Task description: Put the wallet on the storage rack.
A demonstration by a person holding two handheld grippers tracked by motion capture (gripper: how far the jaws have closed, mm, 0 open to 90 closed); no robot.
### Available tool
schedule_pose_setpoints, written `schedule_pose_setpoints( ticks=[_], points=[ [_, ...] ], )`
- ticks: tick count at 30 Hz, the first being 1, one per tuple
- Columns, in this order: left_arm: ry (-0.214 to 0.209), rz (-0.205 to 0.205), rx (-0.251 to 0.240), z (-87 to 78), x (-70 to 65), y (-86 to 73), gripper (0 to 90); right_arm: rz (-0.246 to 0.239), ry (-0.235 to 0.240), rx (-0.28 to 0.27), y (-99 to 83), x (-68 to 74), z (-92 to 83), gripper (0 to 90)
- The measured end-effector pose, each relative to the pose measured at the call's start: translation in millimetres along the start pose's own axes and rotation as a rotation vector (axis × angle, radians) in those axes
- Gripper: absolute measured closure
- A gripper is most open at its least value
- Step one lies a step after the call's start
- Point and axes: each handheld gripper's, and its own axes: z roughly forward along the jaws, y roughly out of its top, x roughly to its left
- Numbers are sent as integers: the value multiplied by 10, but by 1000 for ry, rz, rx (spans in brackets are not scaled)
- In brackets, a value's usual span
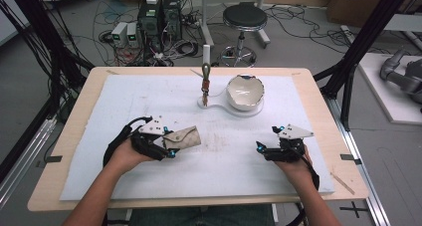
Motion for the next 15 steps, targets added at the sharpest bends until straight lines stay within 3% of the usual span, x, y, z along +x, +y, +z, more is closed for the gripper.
schedule_pose_setpoints(
  ticks=[7,15],
  points=[
    [39,28,-49,-35,86,419,354,3,6,-4,-9,13,-21,179],
    [59,82,-56,59,226,942,353,-6,16,-5,5,42,-9,179]
  ],
)
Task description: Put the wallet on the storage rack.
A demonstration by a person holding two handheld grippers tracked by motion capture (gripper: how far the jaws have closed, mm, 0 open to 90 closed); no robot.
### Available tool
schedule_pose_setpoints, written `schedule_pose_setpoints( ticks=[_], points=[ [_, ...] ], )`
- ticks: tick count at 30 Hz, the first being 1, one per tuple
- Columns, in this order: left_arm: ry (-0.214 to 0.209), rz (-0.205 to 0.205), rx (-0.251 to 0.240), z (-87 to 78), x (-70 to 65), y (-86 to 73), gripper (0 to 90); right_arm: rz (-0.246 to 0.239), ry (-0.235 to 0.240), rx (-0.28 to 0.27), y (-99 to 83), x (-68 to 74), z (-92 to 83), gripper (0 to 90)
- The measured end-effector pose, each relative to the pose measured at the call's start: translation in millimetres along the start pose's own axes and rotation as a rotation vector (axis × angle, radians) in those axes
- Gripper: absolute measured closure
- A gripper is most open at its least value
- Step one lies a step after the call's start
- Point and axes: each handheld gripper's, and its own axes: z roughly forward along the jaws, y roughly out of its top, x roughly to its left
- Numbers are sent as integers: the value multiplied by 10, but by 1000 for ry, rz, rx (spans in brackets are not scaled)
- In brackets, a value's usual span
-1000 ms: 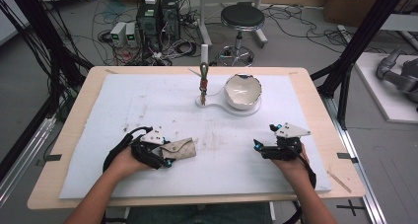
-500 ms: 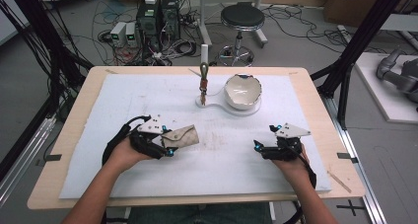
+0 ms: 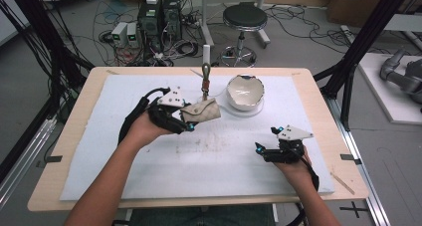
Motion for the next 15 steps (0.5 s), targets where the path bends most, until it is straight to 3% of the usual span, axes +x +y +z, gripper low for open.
schedule_pose_setpoints(
  ticks=[11,15],
  points=[
    [2,31,38,346,166,431,353,2,3,5,1,5,7,179],
    [6,7,30,478,230,529,353,-1,4,6,-3,-4,16,179]
  ],
)
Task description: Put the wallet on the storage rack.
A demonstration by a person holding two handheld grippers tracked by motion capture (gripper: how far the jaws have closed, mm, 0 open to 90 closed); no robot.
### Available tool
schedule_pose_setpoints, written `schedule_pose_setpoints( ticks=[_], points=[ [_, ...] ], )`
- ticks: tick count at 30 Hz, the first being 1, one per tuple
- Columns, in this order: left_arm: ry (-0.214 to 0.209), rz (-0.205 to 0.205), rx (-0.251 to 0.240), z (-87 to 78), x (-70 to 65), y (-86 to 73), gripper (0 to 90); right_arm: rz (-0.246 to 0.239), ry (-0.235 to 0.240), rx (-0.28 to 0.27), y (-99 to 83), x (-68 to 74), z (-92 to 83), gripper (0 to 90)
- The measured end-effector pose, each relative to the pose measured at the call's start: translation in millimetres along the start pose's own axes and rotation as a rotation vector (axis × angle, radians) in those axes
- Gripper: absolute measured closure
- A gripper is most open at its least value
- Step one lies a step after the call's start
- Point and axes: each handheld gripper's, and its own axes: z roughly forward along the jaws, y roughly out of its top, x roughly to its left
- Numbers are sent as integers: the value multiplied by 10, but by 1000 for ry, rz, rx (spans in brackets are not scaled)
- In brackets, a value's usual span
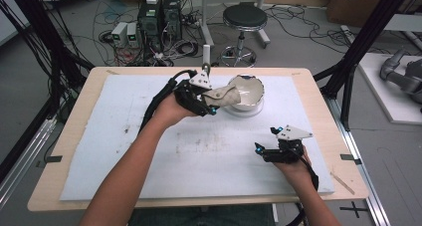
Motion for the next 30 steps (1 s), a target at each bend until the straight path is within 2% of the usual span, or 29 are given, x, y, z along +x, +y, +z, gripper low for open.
schedule_pose_setpoints(
  ticks=[9,14,20,27,30],
  points=[
    [59,-9,83,305,57,224,353,-3,3,1,4,-3,12,179],
    [77,-6,135,488,57,314,352,-2,4,0,3,-10,9,179],
    [88,-30,166,718,92,358,352,-5,3,-3,3,-13,14,179],
    [76,-1,227,979,151,439,352,7,2,-9,-4,-28,-7,179],
    [80,-3,237,1041,176,474,352,12,1,-7,-11,-36,-8,179]
  ],
)
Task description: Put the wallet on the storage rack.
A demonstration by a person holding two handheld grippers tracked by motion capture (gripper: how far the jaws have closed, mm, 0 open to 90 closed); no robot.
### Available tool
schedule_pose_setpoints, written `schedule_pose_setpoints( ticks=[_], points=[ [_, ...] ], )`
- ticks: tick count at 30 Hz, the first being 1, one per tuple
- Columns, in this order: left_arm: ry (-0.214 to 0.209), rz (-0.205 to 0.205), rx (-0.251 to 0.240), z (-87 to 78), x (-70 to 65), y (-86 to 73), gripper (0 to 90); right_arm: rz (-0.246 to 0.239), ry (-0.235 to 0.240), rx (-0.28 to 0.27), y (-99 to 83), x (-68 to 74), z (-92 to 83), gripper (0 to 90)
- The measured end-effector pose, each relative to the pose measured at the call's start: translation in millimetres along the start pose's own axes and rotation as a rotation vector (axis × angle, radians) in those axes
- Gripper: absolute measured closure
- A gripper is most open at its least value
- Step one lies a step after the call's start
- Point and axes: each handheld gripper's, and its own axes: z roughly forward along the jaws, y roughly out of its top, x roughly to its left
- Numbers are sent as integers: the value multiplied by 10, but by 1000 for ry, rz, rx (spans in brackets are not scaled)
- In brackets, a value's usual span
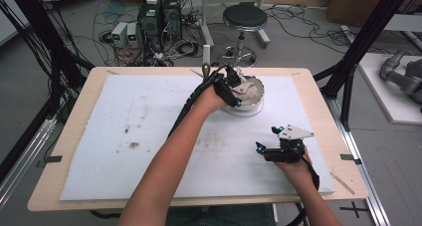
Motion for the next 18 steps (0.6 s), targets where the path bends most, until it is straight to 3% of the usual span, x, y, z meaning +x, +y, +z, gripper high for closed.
schedule_pose_setpoints(
  ticks=[8,18],
  points=[
    [2,5,41,107,71,77,351,0,1,1,-5,1,-8,179],
    [6,-20,78,238,123,100,346,2,-1,5,-16,0,-16,179]
  ],
)
